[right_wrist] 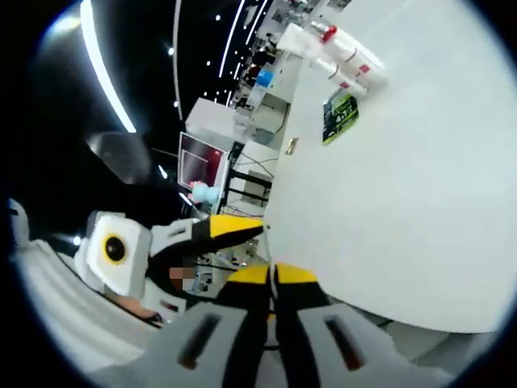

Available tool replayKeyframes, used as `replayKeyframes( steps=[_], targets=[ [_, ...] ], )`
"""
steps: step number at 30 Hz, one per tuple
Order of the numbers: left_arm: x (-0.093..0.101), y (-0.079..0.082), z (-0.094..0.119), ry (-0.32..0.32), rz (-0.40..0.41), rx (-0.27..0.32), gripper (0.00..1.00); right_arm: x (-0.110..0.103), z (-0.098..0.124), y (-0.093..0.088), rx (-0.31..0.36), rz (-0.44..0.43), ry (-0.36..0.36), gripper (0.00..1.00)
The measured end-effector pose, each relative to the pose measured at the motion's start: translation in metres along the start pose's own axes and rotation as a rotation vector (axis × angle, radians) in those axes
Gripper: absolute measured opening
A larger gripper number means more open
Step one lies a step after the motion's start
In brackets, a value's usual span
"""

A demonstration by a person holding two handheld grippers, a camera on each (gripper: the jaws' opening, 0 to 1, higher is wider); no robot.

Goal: Arrange the skincare products in the storage area until every visible bottle or jar stands upright without overlapping.

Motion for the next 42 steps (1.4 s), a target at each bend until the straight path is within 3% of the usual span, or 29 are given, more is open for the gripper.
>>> replayKeyframes(
  steps=[12, 23, 30, 35, 36, 42],
  targets=[
    [-0.001, -0.022, 0.011, 0.015, 0.087, -0.004, 0.44, 0.001, -0.008, -0.001, -0.056, -0.002, 0.031, 0.02],
    [-0.016, -0.038, 0.03, 0.042, 0.195, 0.035, 0.47, 0.004, -0.013, 0.003, -0.084, 0.019, 0.024, 0.02],
    [-0.037, -0.053, 0.047, -0.025, 0.626, 0.214, 0.54, 0.002, -0.015, 0.015, -0.104, 0.051, 0.083, 0.02],
    [-0.045, -0.058, 0.058, -0.073, 0.803, 0.327, 0.53, -0.011, -0.018, 0.022, -0.155, 0.118, 0.193, 0.02],
    [-0.045, -0.059, 0.062, -0.127, 0.866, 0.377, 0.53, -0.02, -0.022, 0.025, -0.198, 0.165, 0.245, 0.02],
    [-0.037, -0.062, 0.07, -0.212, 0.973, 0.488, 0.49, -0.044, -0.04, 0.032, -0.314, 0.293, 0.343, 0.02]
  ],
)
Point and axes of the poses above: the point that each gripper's makers call its tool centre point, and the gripper's own axes: z roughly backward along the fingers, x roughly to its right, y roughly out of its top, the point moved 10 cm from there along z, roughly backward along the fingers, and after that the axes turned 4 degrees about z, right-handed, at the moved point
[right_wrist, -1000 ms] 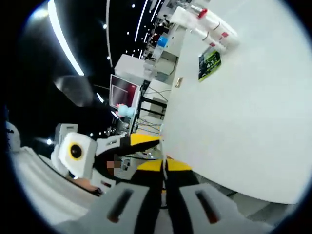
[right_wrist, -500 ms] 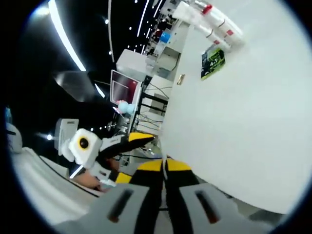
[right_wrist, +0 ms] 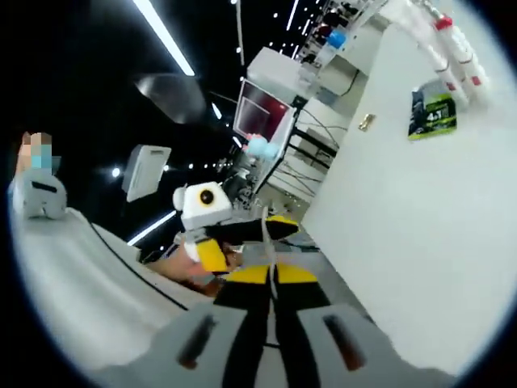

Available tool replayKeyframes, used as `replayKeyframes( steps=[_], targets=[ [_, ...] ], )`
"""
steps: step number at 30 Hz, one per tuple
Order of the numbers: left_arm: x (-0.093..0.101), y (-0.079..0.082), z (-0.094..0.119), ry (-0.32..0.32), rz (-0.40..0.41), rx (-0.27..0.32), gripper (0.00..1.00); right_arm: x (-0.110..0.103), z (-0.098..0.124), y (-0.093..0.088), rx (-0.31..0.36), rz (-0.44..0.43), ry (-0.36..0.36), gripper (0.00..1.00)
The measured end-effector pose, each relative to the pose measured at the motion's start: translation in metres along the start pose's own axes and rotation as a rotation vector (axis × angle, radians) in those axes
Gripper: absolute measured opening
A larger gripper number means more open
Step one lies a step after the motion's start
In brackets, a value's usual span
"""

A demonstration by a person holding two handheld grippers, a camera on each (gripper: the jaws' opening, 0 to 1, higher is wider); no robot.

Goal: Arrange the skincare products in the storage area until every visible bottle or jar stands upright without overlapping.

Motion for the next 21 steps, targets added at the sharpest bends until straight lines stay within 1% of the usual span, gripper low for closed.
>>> replayKeyframes(
  steps=[1, 2, 4, 5, 7, 8, 9, 11, 12, 13, 15, 17, 19, 21],
  targets=[
    [0.0, -0.002, 0.001, -0.017, 0.02, 0.011, 0.47, -0.002, -0.004, 0.002, -0.013, 0.009, 0.016, 0.02],
    [0.0, -0.004, 0.004, -0.036, 0.051, 0.025, 0.45, -0.004, -0.009, 0.005, -0.042, 0.016, 0.035, 0.02],
    [0.001, -0.007, 0.006, -0.063, 0.092, 0.041, 0.4, -0.007, -0.016, 0.009, -0.069, 0.029, 0.053, 0.02],
    [0.002, -0.009, 0.009, -0.082, 0.122, 0.049, 0.38, -0.009, -0.021, 0.012, -0.093, 0.033, 0.068, 0.02],
    [0.0, -0.012, 0.013, -0.095, 0.139, 0.058, 0.28, -0.011, -0.027, 0.015, -0.114, 0.043, 0.087, 0.02],
    [0.002, -0.011, 0.016, -0.137, 0.155, 0.081, 0.26, -0.011, -0.032, 0.016, -0.129, 0.051, 0.089, 0.02],
    [0.001, -0.011, 0.017, -0.123, 0.173, 0.09, 0.25, -0.012, -0.035, 0.017, -0.149, 0.045, 0.104, 0.02],
    [-0.001, -0.013, 0.026, -0.142, 0.201, 0.116, 0.21, -0.012, -0.04, 0.019, -0.157, 0.042, 0.11, 0.02],
    [-0.002, -0.014, 0.03, -0.161, 0.206, 0.114, 0.19, -0.013, -0.043, 0.02, -0.168, 0.039, 0.115, 0.02],
    [-0.003, -0.014, 0.033, -0.163, 0.206, 0.116, 0.18, -0.014, -0.044, 0.02, -0.178, 0.034, 0.132, 0.02],
    [-0.005, -0.014, 0.041, -0.178, 0.217, 0.138, 0.17, -0.017, -0.052, 0.023, -0.182, 0.036, 0.14, 0.02],
    [-0.008, -0.013, 0.045, -0.188, 0.217, 0.148, 0.17, -0.019, -0.057, 0.023, -0.186, 0.03, 0.136, 0.02],
    [-0.014, -0.012, 0.047, -0.198, 0.245, 0.161, 0.16, -0.017, -0.06, 0.025, -0.183, 0.009, 0.129, 0.02],
    [-0.016, -0.01, 0.049, -0.2, 0.254, 0.171, 0.14, -0.017, -0.06, 0.026, -0.174, -0.001, 0.12, 0.02]
  ],
)
Point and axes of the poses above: the point that each gripper's makers call its tool centre point, and the gripper's own axes: z roughly backward along the fingers, x roughly to its right, y roughly out of its top, the point moved 10 cm from there along z, roughly backward along the fingers, and after that the axes turned 4 degrees about z, right-handed, at the moved point
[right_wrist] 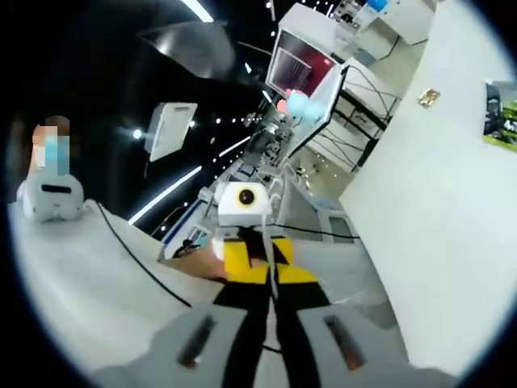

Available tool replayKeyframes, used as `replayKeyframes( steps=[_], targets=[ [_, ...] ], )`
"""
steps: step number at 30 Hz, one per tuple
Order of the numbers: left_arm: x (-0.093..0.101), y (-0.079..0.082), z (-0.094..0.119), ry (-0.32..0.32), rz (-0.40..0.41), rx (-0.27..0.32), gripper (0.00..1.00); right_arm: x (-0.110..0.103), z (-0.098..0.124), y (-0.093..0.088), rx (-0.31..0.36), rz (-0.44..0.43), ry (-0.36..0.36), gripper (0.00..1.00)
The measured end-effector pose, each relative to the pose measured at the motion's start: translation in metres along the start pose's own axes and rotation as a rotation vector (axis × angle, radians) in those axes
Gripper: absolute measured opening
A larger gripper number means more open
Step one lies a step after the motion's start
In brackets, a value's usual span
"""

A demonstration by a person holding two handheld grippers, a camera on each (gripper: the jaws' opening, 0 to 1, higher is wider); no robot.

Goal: Arrange the skincare products in the storage area until every visible bottle or jar stands upright without overlapping.

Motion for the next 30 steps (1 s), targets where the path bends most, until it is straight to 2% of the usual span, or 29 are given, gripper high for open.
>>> replayKeyframes(
  steps=[2, 3, 4, 5, 7, 9, 11, 12, 14, 17, 19, 20, 21, 27, 30],
  targets=[
    [-0.003, 0.003, 0.003, -0.007, 0.016, 0.017, 0.12, 0.0, 0.002, 0.002, 0.011, -0.006, -0.01, 0.02],
    [-0.004, 0.006, 0.005, -0.015, 0.033, 0.039, 0.03, 0.0, 0.004, 0.004, 0.019, -0.008, -0.014, 0.03],
    [-0.005, 0.008, 0.008, -0.034, 0.057, 0.043, 0.01, -0.001, 0.007, 0.004, 0.016, -0.017, 0.002, 0.03],
    [-0.003, 0.009, 0.006, -0.046, 0.071, 0.043, 0.01, -0.002, 0.007, 0.005, 0.025, -0.015, -0.005, 0.03],
    [-0.003, 0.008, 0.002, -0.032, 0.021, 0.034, 0.01, -0.001, 0.007, 0.006, 0.026, -0.001, -0.026, 0.03],
    [-0.003, 0.009, 0.0, -0.034, 0.013, 0.045, 0.01, 0.0, 0.008, 0.006, 0.043, -0.015, -0.034, 0.04],
    [-0.005, 0.012, -0.001, -0.05, 0.048, 0.073, 0.01, 0.001, 0.008, 0.007, 0.084, -0.018, -0.046, 0.07],
    [-0.004, 0.015, -0.003, -0.074, 0.085, 0.124, 0.0, 0.001, 0.008, 0.006, 0.099, -0.024, -0.05, 0.09],
    [-0.005, 0.018, -0.002, -0.09, 0.136, 0.167, 0.0, 0.001, 0.004, 0.003, 0.103, -0.034, -0.049, 0.12],
    [-0.009, 0.021, -0.002, -0.067, 0.144, 0.185, 0.01, 0.0, -0.003, -0.001, 0.125, -0.015, -0.068, 0.09],
    [-0.011, 0.021, -0.002, -0.055, 0.156, 0.193, 0.01, -0.001, -0.004, -0.001, 0.151, -0.031, -0.05, 0.03],
    [-0.014, 0.022, -0.002, -0.058, 0.172, 0.206, 0.01, 0.0, -0.003, 0.0, 0.195, -0.045, -0.066, 0.03],
    [-0.015, 0.022, -0.002, -0.06, 0.181, 0.213, 0.01, 0.001, -0.003, -0.001, 0.209, -0.049, -0.068, 0.03],
    [-0.017, 0.02, -0.004, -0.036, 0.19, 0.205, 0.01, 0.003, 0.005, -0.003, 0.249, -0.076, -0.081, 0.03],
    [-0.018, 0.018, -0.005, -0.022, 0.19, 0.187, 0.01, 0.004, 0.006, -0.004, 0.235, -0.063, -0.094, 0.02]
  ],
)
Point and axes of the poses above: the point that each gripper's makers call its tool centre point, and the gripper's own axes: z roughly backward along the fingers, x roughly to its right, y roughly out of its top, the point moved 10 cm from there along z, roughly backward along the fingers, and after that the axes turned 4 degrees about z, right-handed, at the moved point
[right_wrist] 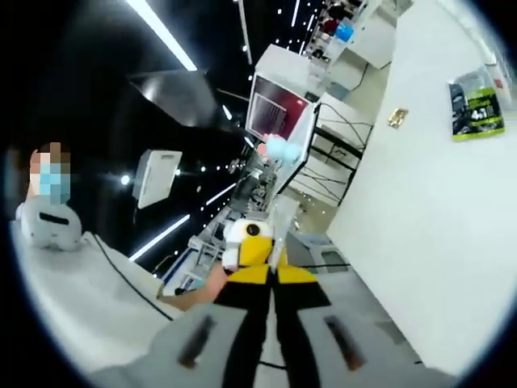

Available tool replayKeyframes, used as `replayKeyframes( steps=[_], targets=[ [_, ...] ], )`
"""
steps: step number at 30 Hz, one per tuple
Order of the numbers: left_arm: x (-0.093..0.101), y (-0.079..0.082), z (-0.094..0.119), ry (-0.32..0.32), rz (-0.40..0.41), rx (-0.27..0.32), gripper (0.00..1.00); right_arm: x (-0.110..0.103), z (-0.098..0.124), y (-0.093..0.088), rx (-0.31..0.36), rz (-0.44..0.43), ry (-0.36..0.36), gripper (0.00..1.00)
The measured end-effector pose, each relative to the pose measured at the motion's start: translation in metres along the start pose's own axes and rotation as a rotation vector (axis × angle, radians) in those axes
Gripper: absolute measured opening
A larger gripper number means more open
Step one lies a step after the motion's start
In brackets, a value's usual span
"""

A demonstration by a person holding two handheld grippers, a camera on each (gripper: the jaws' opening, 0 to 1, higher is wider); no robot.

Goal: Arrange the skincare products in the storage area until every visible bottle or jar stands upright without overlapping.

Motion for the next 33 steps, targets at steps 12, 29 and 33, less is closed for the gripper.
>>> replayKeyframes(
  steps=[12, 29, 33],
  targets=[
    [0.001, 0.009, 0.008, 0.009, 0.031, 0.012, 0.01, 0.007, -0.012, -0.001, 0.035, -0.073, 0.048, 0.05],
    [-0.006, -0.01, 0.049, 0.183, 0.061, 0.156, 0.01, 0.03, -0.08, 0.01, -0.063, -0.137, 0.19, 0.03],
    [-0.006, -0.004, 0.056, 0.226, 0.129, 0.237, 0.03, 0.037, -0.095, 0.013, -0.061, -0.163, 0.243, 0.02]
  ],
)
Point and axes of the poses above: the point that each gripper's makers call its tool centre point, and the gripper's own axes: z roughly backward along the fingers, x roughly to its right, y roughly out of its top, the point moved 10 cm from there along z, roughly backward along the fingers, and after that the axes turned 4 degrees about z, right-handed, at the moved point
